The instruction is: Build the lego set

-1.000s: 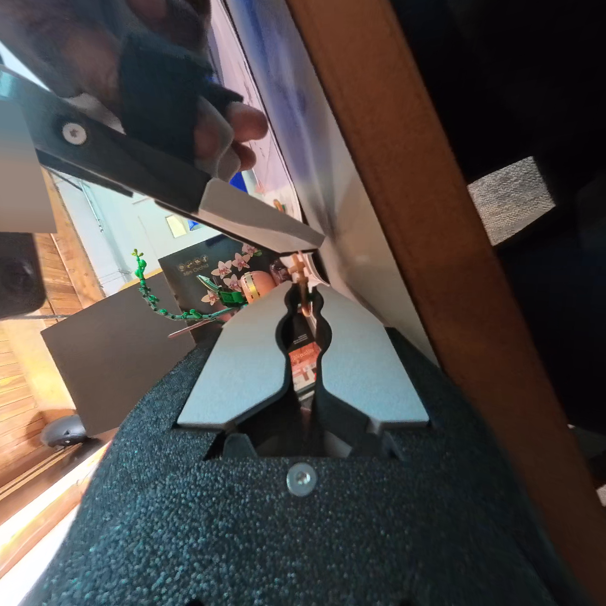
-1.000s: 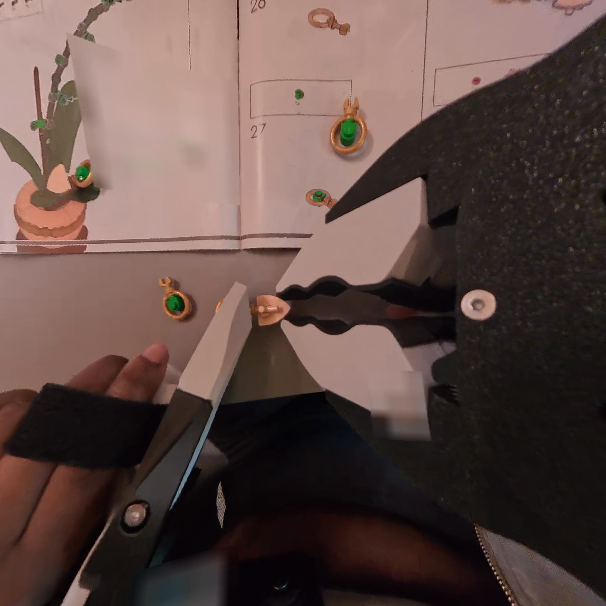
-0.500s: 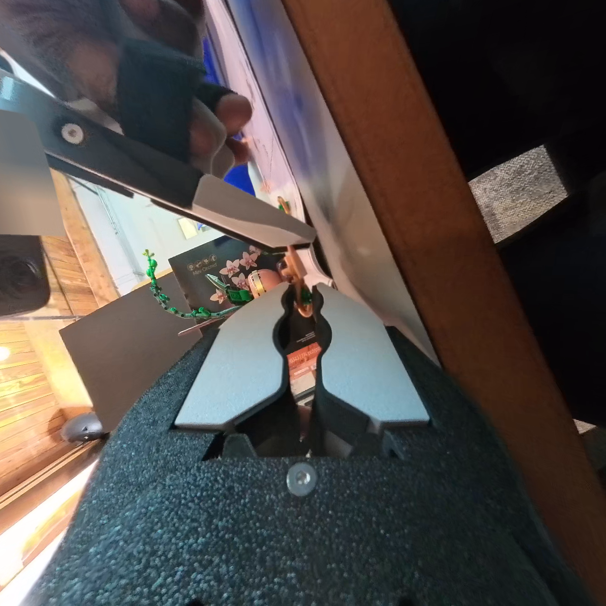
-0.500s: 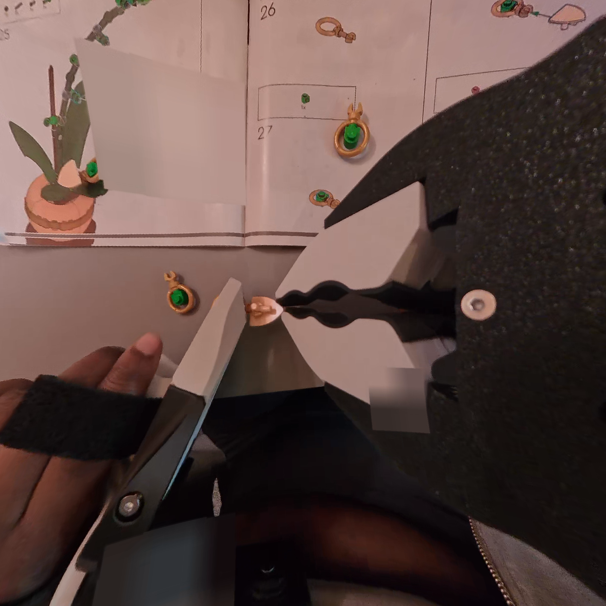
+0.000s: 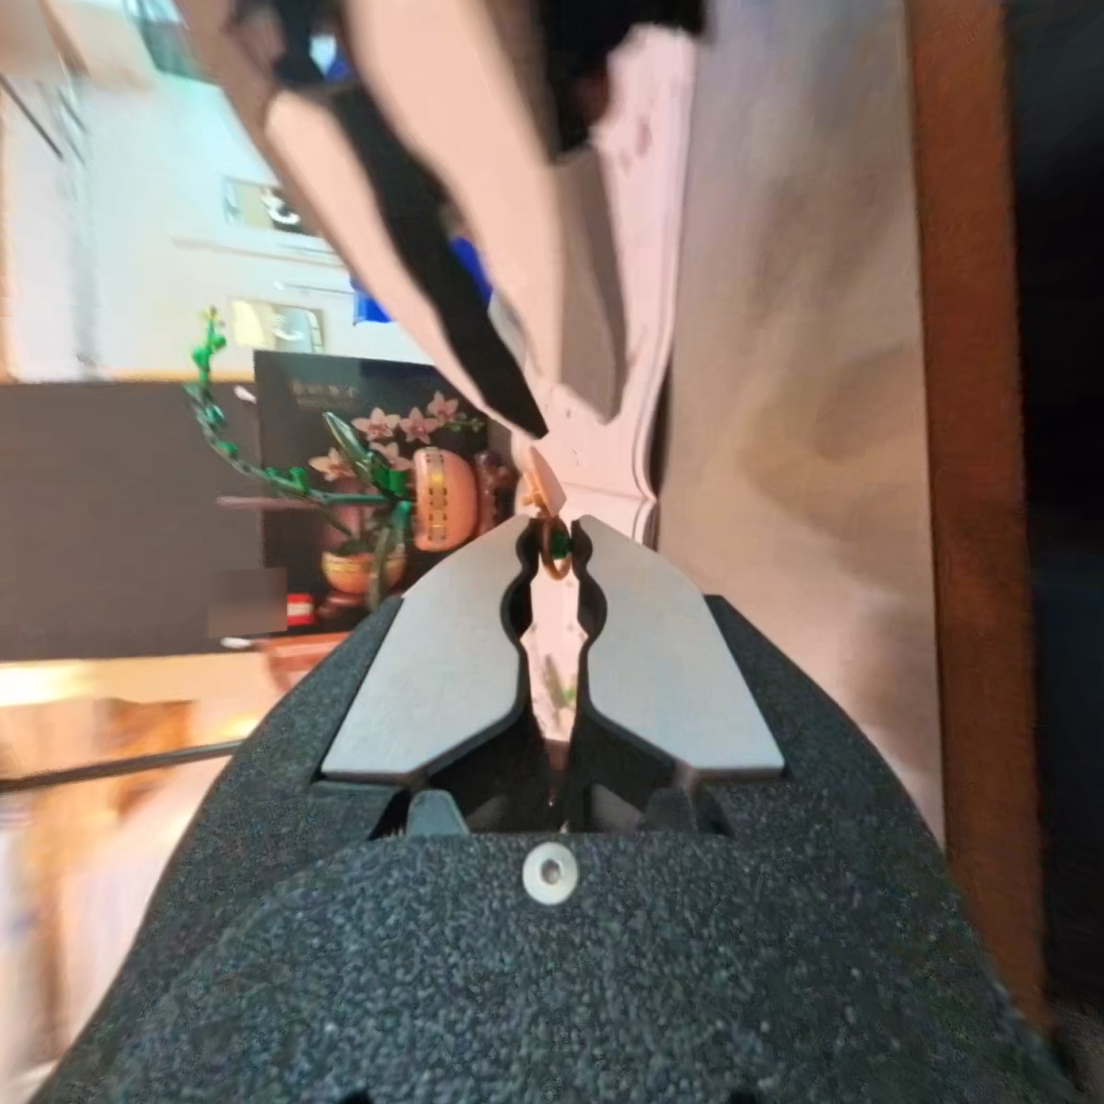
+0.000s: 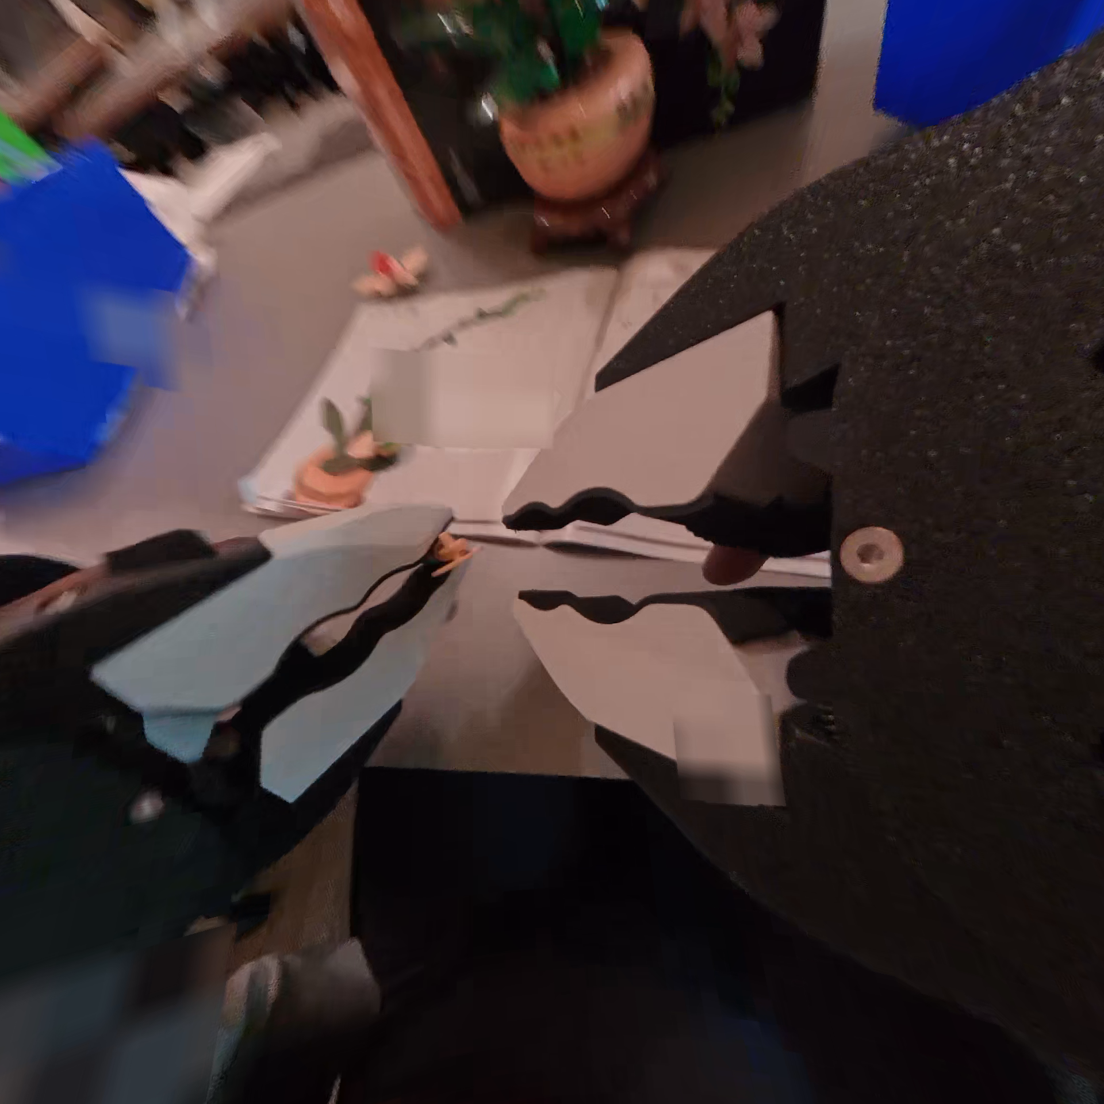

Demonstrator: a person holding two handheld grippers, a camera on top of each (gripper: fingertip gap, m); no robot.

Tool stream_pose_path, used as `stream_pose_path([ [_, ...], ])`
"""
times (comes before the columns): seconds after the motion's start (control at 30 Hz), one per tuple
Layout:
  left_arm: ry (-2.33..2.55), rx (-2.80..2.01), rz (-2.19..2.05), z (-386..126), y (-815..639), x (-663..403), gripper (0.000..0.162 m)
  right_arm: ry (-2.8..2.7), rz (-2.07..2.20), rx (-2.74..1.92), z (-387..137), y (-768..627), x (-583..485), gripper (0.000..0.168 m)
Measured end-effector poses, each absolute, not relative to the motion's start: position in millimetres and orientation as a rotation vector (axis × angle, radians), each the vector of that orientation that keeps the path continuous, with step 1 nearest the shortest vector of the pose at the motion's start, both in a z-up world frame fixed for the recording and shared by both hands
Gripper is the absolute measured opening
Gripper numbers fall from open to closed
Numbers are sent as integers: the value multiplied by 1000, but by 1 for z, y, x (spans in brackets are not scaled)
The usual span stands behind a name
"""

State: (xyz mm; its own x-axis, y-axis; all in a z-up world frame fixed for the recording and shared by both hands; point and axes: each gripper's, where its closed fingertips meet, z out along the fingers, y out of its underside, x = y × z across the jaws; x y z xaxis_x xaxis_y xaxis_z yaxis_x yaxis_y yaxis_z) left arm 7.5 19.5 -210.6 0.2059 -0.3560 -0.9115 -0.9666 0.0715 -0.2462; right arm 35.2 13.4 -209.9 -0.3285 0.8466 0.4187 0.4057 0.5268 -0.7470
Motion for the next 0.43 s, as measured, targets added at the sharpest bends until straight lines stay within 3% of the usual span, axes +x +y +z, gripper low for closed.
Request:
stream_pose_path([
  [0.13, 891, -1620, -78, -177, 9, 26, 9, -1834, 928, -980, -175, 3, 37, 17],
  [0.27, 411, -1440, -981, -129, -7, 27, 9, -1674, 1368, -1111, -146, -5, 37, 16],
  [0.33, 281, -1380, -1229, -125, -10, 22, 8, -1591, 1504, -1172, -137, -5, 35, 17],
  [0.43, 247, -1424, -1265, -140, -9, 24, 9, -1479, 1682, -1259, -125, -5, 30, 18],
])
